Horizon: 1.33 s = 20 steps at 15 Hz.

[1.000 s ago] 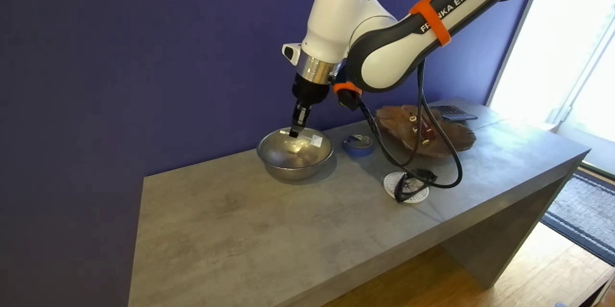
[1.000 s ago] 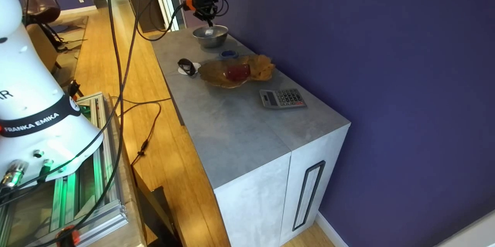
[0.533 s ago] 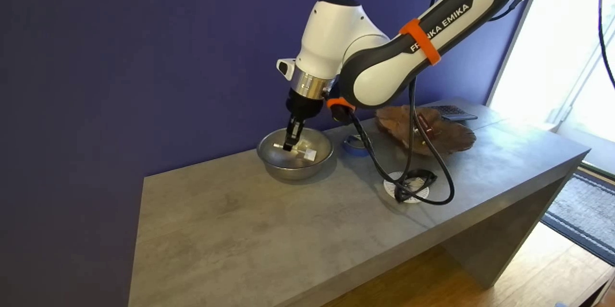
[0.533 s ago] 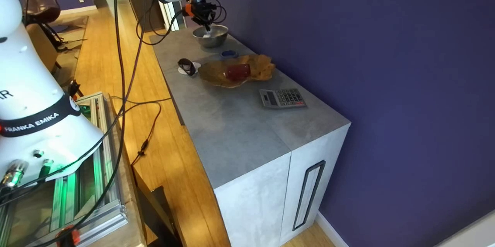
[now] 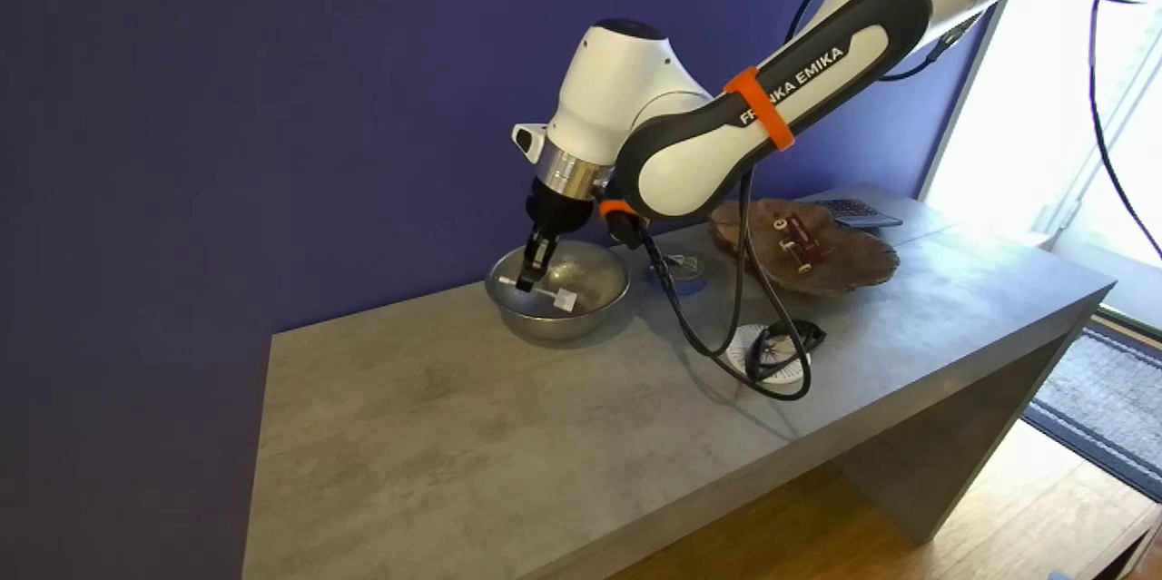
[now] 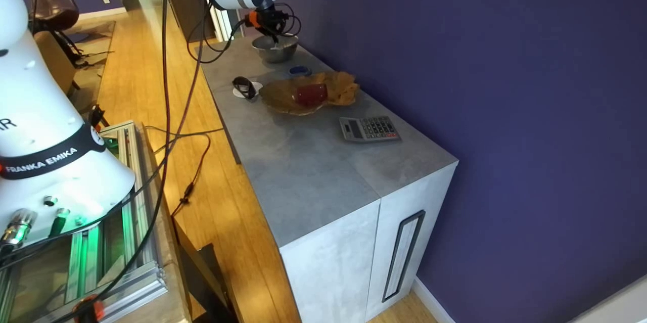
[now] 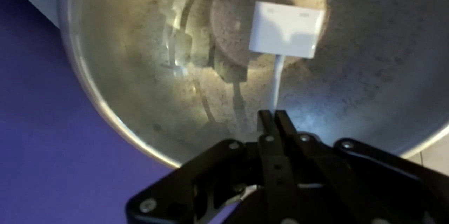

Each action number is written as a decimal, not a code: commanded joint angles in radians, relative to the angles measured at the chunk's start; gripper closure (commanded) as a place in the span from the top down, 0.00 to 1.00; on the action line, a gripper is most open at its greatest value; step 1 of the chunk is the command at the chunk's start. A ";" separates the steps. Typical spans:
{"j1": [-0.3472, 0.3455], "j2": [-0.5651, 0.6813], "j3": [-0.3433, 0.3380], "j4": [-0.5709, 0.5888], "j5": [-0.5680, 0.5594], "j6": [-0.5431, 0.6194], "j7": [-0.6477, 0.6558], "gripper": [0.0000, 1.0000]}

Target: Put the dongle into the bowl

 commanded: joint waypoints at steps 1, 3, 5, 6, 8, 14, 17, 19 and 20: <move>-0.013 0.081 0.047 0.124 0.058 0.003 -0.058 0.01; -0.033 0.077 0.084 0.119 0.063 0.050 -0.060 0.01; -0.052 0.077 0.118 0.117 0.069 0.100 -0.068 0.01; -0.062 0.074 0.136 0.111 0.068 0.117 -0.072 0.01; -0.080 0.077 0.164 0.107 0.062 0.152 -0.076 0.01; -0.094 0.091 0.189 0.116 0.042 0.160 -0.103 0.32; -0.091 0.068 0.178 0.093 0.036 0.173 -0.098 0.51; -0.081 0.005 0.140 0.034 0.020 0.163 -0.065 0.66; -0.081 -0.037 0.128 -0.006 0.012 0.133 -0.057 0.72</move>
